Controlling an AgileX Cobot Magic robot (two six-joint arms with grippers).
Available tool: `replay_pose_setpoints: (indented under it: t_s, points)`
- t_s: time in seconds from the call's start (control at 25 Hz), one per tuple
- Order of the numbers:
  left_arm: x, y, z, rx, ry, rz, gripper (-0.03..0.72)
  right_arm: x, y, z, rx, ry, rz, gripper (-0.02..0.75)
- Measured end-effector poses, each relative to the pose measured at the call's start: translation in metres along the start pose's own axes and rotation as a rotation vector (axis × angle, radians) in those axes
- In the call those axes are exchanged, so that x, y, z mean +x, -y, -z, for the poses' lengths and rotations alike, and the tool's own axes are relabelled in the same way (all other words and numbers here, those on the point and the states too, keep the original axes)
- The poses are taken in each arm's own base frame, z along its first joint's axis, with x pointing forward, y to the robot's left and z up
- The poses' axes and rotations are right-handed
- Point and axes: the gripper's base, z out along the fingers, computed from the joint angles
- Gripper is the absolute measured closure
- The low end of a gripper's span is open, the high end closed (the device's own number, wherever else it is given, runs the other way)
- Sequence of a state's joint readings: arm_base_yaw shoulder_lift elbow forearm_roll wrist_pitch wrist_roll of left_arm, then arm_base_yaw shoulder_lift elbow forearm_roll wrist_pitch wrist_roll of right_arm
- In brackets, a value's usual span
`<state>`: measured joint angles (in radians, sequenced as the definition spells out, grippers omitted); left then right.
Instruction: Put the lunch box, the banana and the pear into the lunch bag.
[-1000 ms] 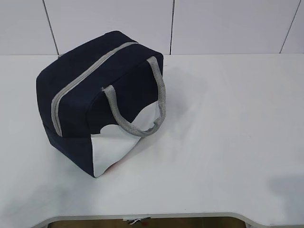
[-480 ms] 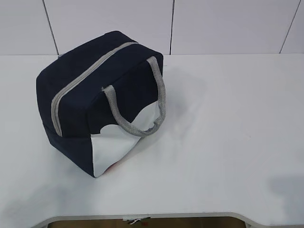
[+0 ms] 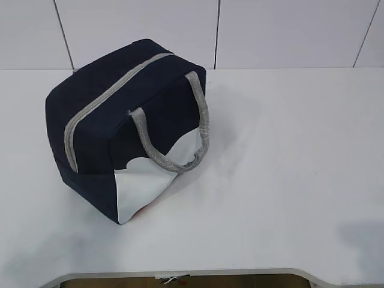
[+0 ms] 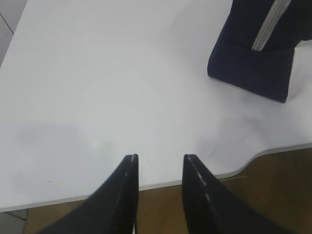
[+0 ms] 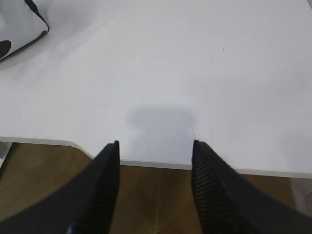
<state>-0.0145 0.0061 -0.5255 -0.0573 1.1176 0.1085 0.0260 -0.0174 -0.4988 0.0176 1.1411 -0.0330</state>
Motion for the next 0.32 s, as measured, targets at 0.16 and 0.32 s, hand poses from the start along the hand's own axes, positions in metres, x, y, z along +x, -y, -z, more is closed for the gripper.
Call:
replay_pose_setpoints:
  t_s: [0.16, 0.32]
  points:
    - [0.0000, 0.0000, 0.0000, 0.000, 0.000, 0.000, 0.452, 0.0000, 0.0000, 0.0000, 0.000, 0.000, 0.000, 0.346]
    - [0.0000, 0.0000, 0.0000, 0.000, 0.000, 0.000, 0.452, 0.0000, 0.0000, 0.0000, 0.000, 0.000, 0.000, 0.346]
